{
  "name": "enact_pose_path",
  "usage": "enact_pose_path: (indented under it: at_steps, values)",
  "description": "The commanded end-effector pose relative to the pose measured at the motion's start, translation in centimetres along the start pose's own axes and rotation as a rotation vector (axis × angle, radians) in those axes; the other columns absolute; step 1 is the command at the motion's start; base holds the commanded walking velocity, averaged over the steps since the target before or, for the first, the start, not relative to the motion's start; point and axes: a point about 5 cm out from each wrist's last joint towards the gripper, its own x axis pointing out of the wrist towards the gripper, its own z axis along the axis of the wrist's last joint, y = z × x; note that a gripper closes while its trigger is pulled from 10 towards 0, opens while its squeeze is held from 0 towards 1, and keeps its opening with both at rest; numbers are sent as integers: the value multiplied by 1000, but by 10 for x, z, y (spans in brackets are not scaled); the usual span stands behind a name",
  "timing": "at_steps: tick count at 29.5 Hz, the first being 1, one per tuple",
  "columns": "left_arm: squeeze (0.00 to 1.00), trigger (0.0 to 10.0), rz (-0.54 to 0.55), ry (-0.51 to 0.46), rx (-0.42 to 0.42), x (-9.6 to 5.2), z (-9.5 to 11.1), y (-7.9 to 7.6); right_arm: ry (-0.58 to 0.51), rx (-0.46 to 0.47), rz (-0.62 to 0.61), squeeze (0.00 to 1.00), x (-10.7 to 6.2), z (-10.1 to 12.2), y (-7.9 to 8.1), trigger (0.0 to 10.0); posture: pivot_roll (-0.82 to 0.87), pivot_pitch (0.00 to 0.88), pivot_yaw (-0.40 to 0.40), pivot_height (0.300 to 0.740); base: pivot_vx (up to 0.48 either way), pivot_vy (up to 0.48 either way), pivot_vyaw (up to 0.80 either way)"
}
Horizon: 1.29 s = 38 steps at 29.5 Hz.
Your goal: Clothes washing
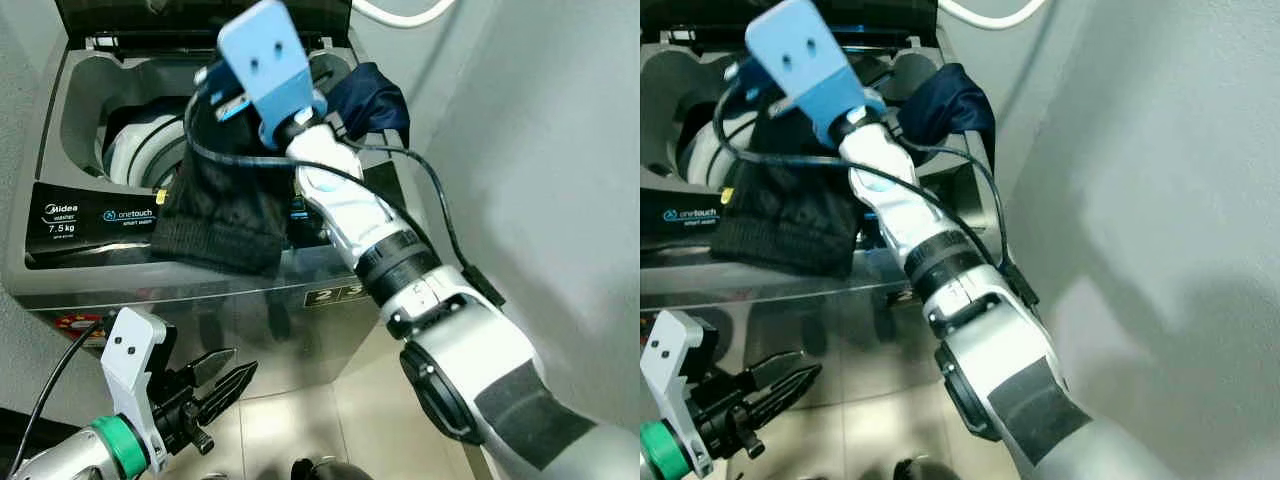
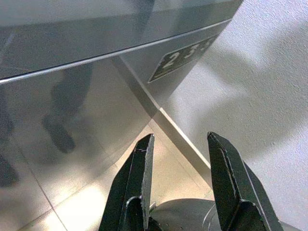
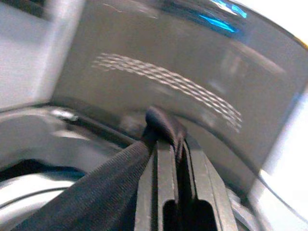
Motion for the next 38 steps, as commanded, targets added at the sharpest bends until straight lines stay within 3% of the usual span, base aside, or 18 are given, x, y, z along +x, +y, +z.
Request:
enact_pose_path:
  at_steps: [1, 5, 8, 11, 12, 13, 15, 16, 17, 22, 25, 28, 29, 35, 38]
  values:
    - [0, 10000, -7, 10, -21, -1, -4, -3, 23, 28, -97, 0, 4, 2, -7, 10000, 178, 91, -50, 740, 0, 0, 0]
    - [0, 10000, -4, 10, -26, -1, -5, -4, 56, 14, -177, 0, 3, -5, -14, 10000, 175, 95, -49, 740, 0, 0, 0]
    - [0, 10000, -6, 12, -27, -1, -5, -4, 119, -166, 107, 0, -7, -24, 19, 10000, 167, 96, -41, 740, 0, 0, 0]
    - [0, 10000, -7, 11, -27, 0, -5, -3, 122, -208, 160, 0, -10, -26, 26, 10000, 165, 96, -38, 740, 0, 0, 0]
    - [0, 10000, -8, 13, -25, 0, -4, -2, 62, -281, 371, 0, -25, -32, 51, 10000, 155, 99, -29, 740, 0, 0, 0]
    - [0, 10000, -8, 14, -25, 0, -4, -1, 40, -301, 477, 0, -33, -35, 62, 10000, 154, 100, -28, 740, 0, 0, 0]
    - [0, 10000, -9, 16, -25, 0, -4, -1, 28, -309, 539, 0, -38, -36, 68, 10000, 154, 100, -28, 740, 0, 0, 0]
    - [0, 10000, -9, 17, -25, 0, -5, -1, 24, -297, 567, 553, -40, -37, 70, 10000, 153, 101, -27, 740, 0, 0, 0]
    - [0, 10000, -10, 17, -25, 1, -5, -1, 22, -282, 581, 1000, -41, -37, 70, 10000, 153, 101, -27, 740, 0, 0, 0]
    - [0, 10000, -11, 17, -28, 2, -5, -2, 10, -234, 587, 1000, -40, -34, 68, 10000, 154, 101, -25, 740, 0, 0, 0]
    - [0, 10000, -9, 18, -27, 2, -5, -2, 9, -141, 565, 1000, -33, -30, 55, 10000, 155, 103, -24, 740, 0, 0, 0]
    - [0, 10000, -8, 18, -27, 1, -5, -2, 13, -115, 597, 1000, -32, -30, 49, 10000, 153, 106, -23, 740, 0, 0, 0]
    - [0, 10000, -7, 19, -27, 1, -5, -2, 10, -101, 636, 0, -33, -32, 41, 10000, 152, 106, -22, 740, 0, 0, 0]
    - [0, 10000, -6, 21, -29, 0, -6, -2, 1, -72, 767, 0, -45, -42, 11, 10000, 146, 111, -22, 740, 0, 0, 0]
    - [0, 10000, -7, 20, -30, 0, -6, -2, 12, 35, 855, 0, -61, -48, -7, 10000, 145, 114, -21, 740, 0, 0, 0]
